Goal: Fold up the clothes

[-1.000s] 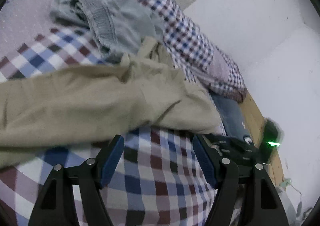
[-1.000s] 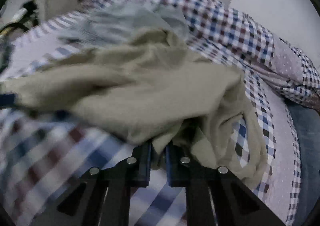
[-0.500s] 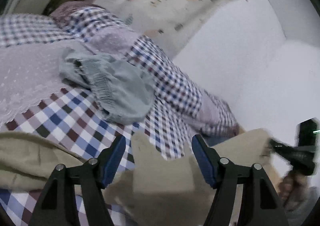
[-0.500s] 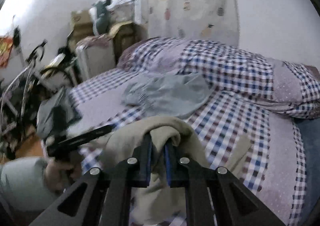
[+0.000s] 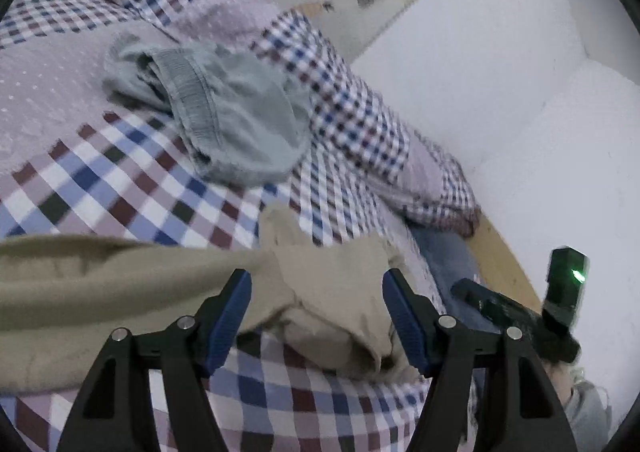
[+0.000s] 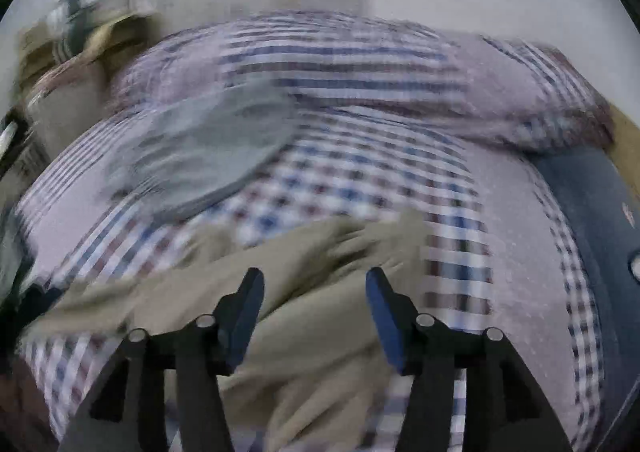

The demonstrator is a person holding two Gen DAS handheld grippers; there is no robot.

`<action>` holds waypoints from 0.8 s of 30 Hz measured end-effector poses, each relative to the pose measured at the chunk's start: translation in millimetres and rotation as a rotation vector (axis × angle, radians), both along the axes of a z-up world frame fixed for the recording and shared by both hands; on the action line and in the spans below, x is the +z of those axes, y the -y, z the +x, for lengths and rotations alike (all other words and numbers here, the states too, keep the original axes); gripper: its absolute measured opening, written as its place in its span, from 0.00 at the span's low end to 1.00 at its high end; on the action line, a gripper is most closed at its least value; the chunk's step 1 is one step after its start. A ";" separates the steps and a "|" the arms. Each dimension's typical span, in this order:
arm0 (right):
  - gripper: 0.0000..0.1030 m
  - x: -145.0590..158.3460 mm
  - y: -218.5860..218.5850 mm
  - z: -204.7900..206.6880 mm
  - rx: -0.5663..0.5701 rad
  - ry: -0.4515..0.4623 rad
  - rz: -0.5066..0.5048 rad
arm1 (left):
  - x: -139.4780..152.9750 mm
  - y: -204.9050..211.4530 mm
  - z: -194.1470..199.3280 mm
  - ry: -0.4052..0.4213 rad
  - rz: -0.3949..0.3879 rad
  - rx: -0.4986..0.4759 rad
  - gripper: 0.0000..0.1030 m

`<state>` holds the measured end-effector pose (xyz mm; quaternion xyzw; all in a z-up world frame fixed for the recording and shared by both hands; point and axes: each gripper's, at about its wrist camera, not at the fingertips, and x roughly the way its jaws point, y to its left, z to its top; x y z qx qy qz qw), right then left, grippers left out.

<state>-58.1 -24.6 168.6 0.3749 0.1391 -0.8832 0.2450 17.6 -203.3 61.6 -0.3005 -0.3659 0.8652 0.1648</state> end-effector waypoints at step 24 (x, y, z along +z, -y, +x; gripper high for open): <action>0.20 -103.7 -55.7 62.2 -0.010 0.080 -0.272 | -26.1 -158.8 -25.7 0.014 -0.364 -0.312 0.04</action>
